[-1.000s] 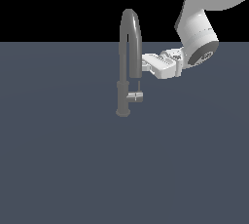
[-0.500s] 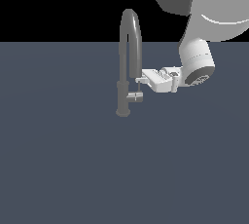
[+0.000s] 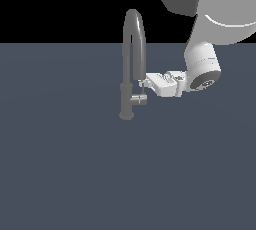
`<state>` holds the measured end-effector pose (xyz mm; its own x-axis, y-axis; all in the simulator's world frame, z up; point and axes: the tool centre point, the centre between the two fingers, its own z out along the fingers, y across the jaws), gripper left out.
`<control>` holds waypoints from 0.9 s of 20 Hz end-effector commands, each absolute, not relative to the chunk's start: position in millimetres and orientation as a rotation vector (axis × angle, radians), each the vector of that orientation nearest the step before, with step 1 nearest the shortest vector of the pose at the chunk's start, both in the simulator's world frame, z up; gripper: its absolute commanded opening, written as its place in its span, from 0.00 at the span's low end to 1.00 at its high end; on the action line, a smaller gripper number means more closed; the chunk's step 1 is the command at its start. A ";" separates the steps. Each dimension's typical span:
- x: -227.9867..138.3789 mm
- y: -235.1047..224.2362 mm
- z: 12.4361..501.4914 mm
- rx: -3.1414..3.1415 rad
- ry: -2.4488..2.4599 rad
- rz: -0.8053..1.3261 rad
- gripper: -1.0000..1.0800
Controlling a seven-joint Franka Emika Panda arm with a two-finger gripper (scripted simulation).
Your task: Turn on the faucet by rotating a designated handle.
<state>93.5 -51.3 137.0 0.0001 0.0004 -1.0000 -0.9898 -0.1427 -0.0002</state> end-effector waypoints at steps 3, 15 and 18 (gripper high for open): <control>87.1 -52.2 139.9 -1.314 1.138 1.313 0.00; 72.2 -54.1 144.9 -1.313 1.141 1.310 0.00; 65.6 -55.0 145.0 -1.313 1.140 1.310 0.00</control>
